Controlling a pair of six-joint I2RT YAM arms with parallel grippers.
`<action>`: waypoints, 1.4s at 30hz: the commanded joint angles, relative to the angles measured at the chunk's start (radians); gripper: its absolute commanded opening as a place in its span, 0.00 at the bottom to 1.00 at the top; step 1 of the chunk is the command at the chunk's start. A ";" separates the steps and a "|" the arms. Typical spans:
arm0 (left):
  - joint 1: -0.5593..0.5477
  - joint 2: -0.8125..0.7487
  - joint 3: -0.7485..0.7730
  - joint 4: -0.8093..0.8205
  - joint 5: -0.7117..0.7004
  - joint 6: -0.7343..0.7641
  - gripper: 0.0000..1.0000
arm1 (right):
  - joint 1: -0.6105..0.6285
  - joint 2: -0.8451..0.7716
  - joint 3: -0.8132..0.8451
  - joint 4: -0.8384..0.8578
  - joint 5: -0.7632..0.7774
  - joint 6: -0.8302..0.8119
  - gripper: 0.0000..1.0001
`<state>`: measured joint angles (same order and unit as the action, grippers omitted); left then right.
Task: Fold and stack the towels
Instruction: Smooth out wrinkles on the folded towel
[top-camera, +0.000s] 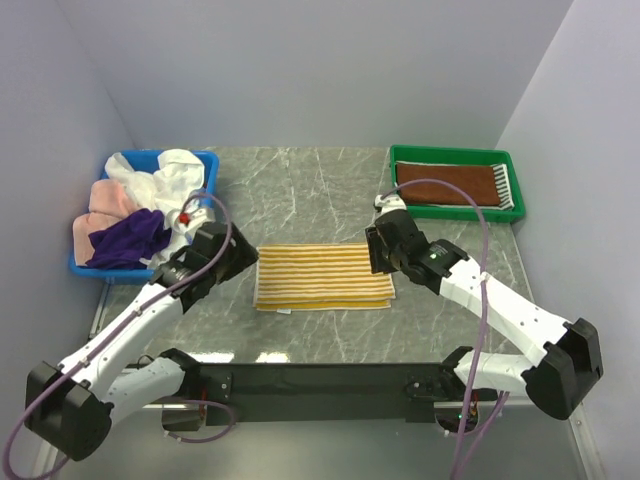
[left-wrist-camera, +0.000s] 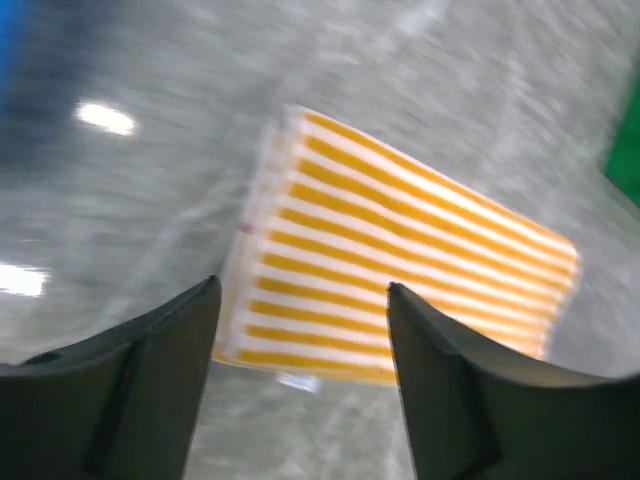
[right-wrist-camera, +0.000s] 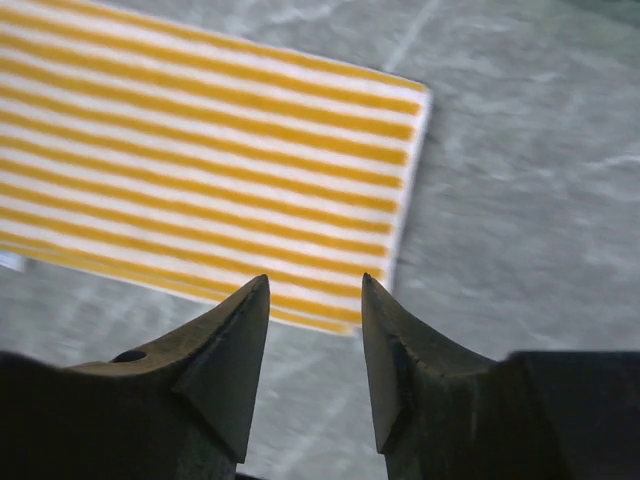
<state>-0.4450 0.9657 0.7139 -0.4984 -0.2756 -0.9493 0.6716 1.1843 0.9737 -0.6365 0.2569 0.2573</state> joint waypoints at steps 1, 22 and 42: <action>-0.089 0.048 0.064 0.049 0.082 -0.043 0.71 | 0.002 -0.012 -0.084 0.150 -0.071 0.178 0.47; -0.093 0.295 -0.107 0.098 0.081 -0.040 0.42 | -0.179 -0.162 -0.481 0.399 -0.351 0.379 0.47; -0.109 0.283 -0.085 0.021 0.015 -0.036 0.49 | -0.305 -0.152 -0.532 0.439 -0.433 0.364 0.50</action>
<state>-0.5526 1.2327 0.6281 -0.4797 -0.2340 -1.0058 0.3702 1.0187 0.4515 -0.2604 -0.1448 0.6304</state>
